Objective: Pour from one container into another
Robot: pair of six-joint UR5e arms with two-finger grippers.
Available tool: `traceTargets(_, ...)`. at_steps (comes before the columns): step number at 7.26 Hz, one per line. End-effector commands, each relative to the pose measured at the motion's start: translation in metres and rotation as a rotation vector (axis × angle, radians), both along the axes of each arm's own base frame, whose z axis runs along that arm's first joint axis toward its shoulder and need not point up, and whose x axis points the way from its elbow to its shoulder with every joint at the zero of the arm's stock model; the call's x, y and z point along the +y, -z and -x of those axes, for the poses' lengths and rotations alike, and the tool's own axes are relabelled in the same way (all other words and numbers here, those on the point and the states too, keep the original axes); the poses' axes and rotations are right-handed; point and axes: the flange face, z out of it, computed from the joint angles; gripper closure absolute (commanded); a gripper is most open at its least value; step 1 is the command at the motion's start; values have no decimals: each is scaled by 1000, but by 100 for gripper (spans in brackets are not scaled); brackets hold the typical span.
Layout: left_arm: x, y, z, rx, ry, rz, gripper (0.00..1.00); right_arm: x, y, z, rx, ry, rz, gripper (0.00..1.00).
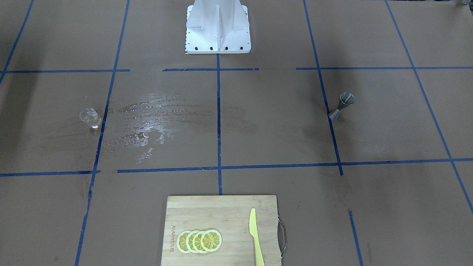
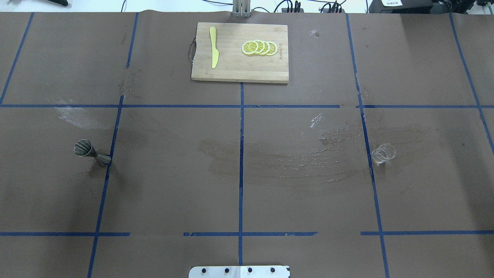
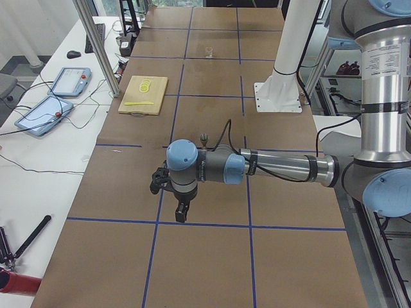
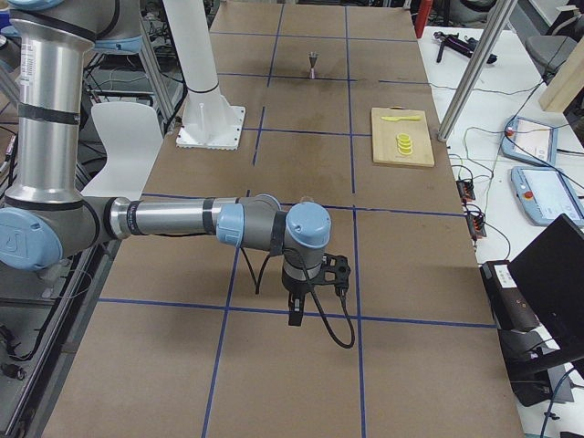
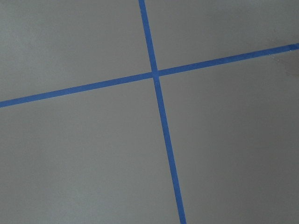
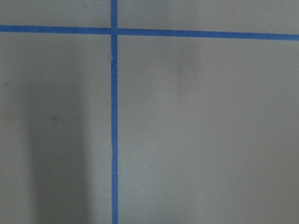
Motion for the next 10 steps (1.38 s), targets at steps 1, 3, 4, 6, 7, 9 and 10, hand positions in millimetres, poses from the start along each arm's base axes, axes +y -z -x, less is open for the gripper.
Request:
traceTargets(1,0,3,0,-1,0,-7,0,2,1,0,-2,0,-2,0)
traceTargets(3,-1,2,0,-4,0,-11,0,-1,9,0,-2,-1,-17,0)
traceTargets(4,-9,9,-2,-34,-7,-34,0,-9,28,3,-3,-1,-62,0)
traceTargets(6,-31,42,-3,-23,3,-167,0,-29,53,6,8,2,-188,0)
traceTargets(7,-47,54,-3,-17,8,-312,0,-34,57,5,10,2,-233,0)
traceTargets(9,-47,76,-2,-5,8,-589,0,-37,60,6,7,1,-312,0)
traceTargets(10,-35,76,-3,34,-2,-678,0,-37,58,6,0,0,-307,0)
